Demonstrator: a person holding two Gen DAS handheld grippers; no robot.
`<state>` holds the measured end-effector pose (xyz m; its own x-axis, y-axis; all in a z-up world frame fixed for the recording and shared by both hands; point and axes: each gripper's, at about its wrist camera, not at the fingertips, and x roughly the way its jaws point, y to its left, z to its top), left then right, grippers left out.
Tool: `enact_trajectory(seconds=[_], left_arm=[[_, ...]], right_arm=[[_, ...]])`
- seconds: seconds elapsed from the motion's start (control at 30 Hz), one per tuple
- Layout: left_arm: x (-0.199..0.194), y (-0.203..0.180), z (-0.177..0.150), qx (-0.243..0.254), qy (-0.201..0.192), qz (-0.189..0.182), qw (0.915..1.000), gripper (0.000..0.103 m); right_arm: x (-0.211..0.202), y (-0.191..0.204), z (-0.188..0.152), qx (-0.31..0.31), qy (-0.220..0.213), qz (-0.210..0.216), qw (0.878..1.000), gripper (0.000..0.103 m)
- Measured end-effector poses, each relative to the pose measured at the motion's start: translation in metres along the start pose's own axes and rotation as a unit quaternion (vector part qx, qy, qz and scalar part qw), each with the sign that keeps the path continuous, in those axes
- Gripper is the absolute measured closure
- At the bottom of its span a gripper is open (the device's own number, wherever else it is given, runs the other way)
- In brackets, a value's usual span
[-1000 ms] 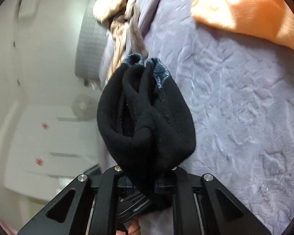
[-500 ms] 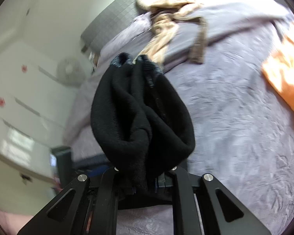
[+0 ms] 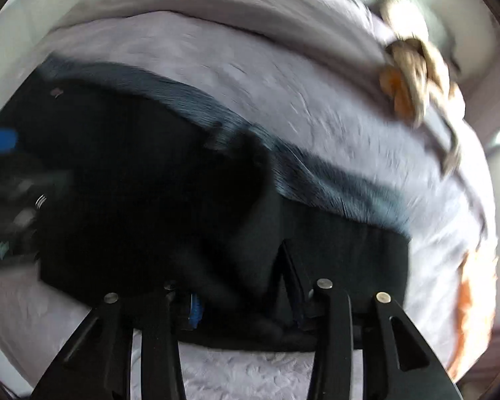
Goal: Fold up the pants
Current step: 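Lift the leg end with the right tool and fold it over toward the waistband, then lay the folded leg end on the waistband and open the right tool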
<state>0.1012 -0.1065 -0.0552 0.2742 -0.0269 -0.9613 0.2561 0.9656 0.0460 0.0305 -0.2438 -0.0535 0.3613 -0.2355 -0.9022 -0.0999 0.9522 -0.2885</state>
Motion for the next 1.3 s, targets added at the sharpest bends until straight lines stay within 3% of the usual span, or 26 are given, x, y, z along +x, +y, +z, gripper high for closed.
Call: enact_trajectory(seconds=[0.13,0.2,0.23,0.3,0.37,0.47,0.57,0.63,0.67,0.7,0.73,0.77,0.8,0.83,0.87,0.97,1.1,1.13,1.2,1.27,1.3], left_arm=[[-0.007,-0.004,0.006,0.003,-0.004,-0.032,0.9995,0.013],[-0.014,-0.020,0.013,0.013,-0.007,-0.062,0.9980,0.013],[-0.019,-0.027,0.016,0.019,-0.009,-0.079,0.9967,0.013],[-0.019,-0.043,0.026,0.030,-0.009,-0.117,0.9926,0.013],[-0.016,-0.061,0.031,0.042,0.007,-0.153,0.9873,0.013],[-0.002,-0.089,0.040,0.049,0.029,-0.170,0.9838,0.013],[0.011,-0.106,0.046,0.053,0.043,-0.175,0.9822,0.013],[0.019,-0.113,0.048,0.052,0.056,-0.179,0.9808,0.022],[0.025,-0.117,0.049,0.056,0.064,-0.180,0.9800,0.046],[0.027,-0.123,0.046,0.063,0.076,-0.183,0.9782,0.060],[0.030,-0.126,0.043,0.069,0.080,-0.178,0.9783,0.060],[0.027,-0.128,0.041,0.075,0.073,-0.171,0.9797,0.062],[0.020,-0.129,0.039,0.084,0.064,-0.164,0.9809,0.065],[0.010,-0.128,0.035,0.090,0.050,-0.158,0.9820,0.065],[0.003,-0.126,0.032,0.094,0.040,-0.155,0.9826,0.065],[-0.005,-0.118,0.016,0.100,0.020,-0.136,0.9854,0.065],[0.024,-0.117,0.003,0.084,0.035,-0.126,0.9878,0.064],[0.026,-0.117,0.003,0.083,0.033,-0.121,0.9886,0.061],[0.021,-0.117,0.004,0.084,0.020,-0.101,0.9912,0.035],[0.013,-0.113,0.005,0.084,0.012,-0.109,0.9904,0.030],[0.010,-0.111,0.006,0.086,0.013,-0.110,0.9902,0.030]], right_arm=[[-0.044,-0.003,-0.011,-0.015,-0.036,0.038,0.999,0.054],[-0.054,-0.031,-0.018,0.058,-0.031,0.120,0.991,0.053],[-0.050,-0.052,-0.023,0.116,-0.024,0.165,0.979,0.053],[-0.036,-0.101,-0.051,0.268,-0.005,0.254,0.929,0.053],[-0.012,-0.140,-0.080,0.391,0.017,0.306,0.868,0.053],[0.013,-0.168,-0.115,0.494,0.015,0.360,0.791,0.053],[0.027,-0.172,-0.133,0.533,0.021,0.373,0.760,0.053],[0.036,-0.171,-0.140,0.555,0.014,0.394,0.732,0.053],[0.042,-0.170,-0.142,0.567,0.013,0.406,0.717,0.053],[0.049,-0.170,-0.141,0.576,0.015,0.413,0.706,0.055],[0.060,-0.171,-0.143,0.591,0.022,0.416,0.690,0.062],[0.067,-0.171,-0.144,0.604,0.029,0.418,0.678,0.092],[0.072,-0.172,-0.146,0.611,0.040,0.416,0.672,0.098],[0.072,-0.171,-0.146,0.613,0.041,0.418,0.669,0.098],[0.065,-0.171,-0.140,0.603,0.033,0.424,0.674,0.098],[0.036,-0.167,-0.134,0.539,0.026,0.428,0.725,0.098],[0.050,-0.149,-0.137,0.521,0.060,0.404,0.749,0.098],[0.059,-0.148,-0.138,0.519,0.066,0.398,0.754,0.098],[0.072,-0.147,-0.136,0.510,0.076,0.400,0.758,0.098],[0.071,-0.152,-0.127,0.483,0.085,0.410,0.769,0.095],[0.066,-0.156,-0.119,0.453,0.090,0.416,0.783,0.086]])
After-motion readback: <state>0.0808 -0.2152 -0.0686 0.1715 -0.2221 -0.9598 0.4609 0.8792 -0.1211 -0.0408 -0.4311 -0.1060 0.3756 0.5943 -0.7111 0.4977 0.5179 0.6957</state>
